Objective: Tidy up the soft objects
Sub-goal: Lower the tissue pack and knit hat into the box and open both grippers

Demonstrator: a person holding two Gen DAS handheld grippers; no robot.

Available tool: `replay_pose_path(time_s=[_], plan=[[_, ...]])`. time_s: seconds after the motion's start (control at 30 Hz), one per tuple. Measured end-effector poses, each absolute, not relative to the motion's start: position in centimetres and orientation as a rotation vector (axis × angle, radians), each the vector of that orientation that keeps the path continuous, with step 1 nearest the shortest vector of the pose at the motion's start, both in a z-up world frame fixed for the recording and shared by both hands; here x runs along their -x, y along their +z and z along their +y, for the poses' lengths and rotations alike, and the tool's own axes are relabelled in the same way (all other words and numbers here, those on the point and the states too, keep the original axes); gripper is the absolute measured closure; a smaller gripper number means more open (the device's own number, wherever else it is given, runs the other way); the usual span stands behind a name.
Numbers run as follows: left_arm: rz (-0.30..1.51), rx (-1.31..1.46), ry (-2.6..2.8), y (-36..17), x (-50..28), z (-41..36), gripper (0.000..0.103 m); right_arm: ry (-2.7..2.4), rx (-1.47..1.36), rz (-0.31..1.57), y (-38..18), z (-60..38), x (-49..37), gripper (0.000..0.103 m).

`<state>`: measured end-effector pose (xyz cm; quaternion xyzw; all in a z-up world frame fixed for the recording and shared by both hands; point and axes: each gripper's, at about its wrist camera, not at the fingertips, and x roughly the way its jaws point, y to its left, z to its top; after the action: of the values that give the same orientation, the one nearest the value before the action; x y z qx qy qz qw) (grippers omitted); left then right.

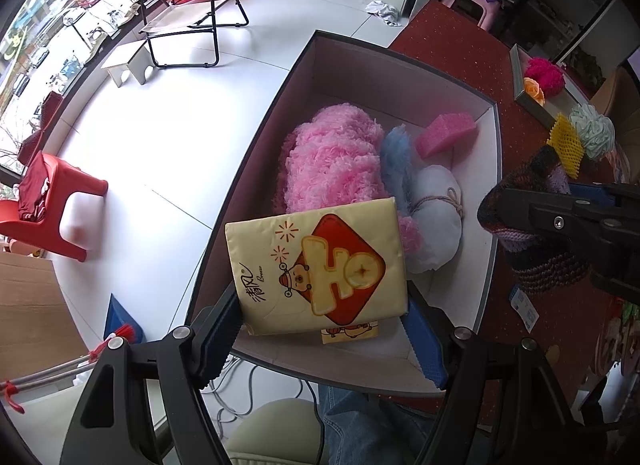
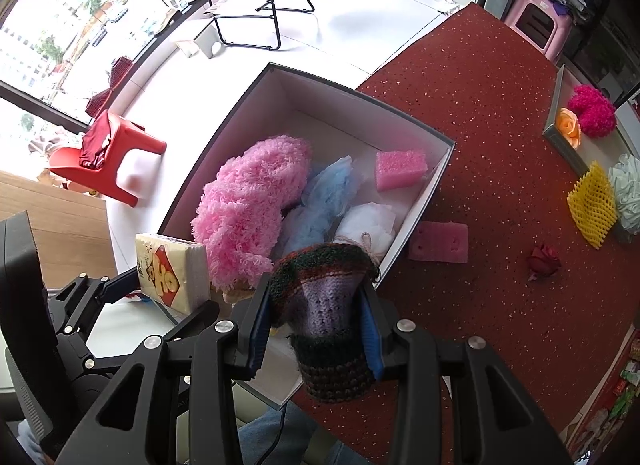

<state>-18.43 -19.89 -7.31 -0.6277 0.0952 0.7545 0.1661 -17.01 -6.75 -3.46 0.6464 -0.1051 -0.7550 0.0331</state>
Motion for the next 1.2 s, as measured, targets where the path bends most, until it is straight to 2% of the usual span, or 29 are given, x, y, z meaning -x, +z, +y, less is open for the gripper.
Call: replay_pose_path(time_s=[1.2], plan=[[0.327,1.816,2.102,-8.9,20.5,-17.4,0.026,-2.331,-2.013,-0.273,-4.9,-6.1,19.7,0.060]])
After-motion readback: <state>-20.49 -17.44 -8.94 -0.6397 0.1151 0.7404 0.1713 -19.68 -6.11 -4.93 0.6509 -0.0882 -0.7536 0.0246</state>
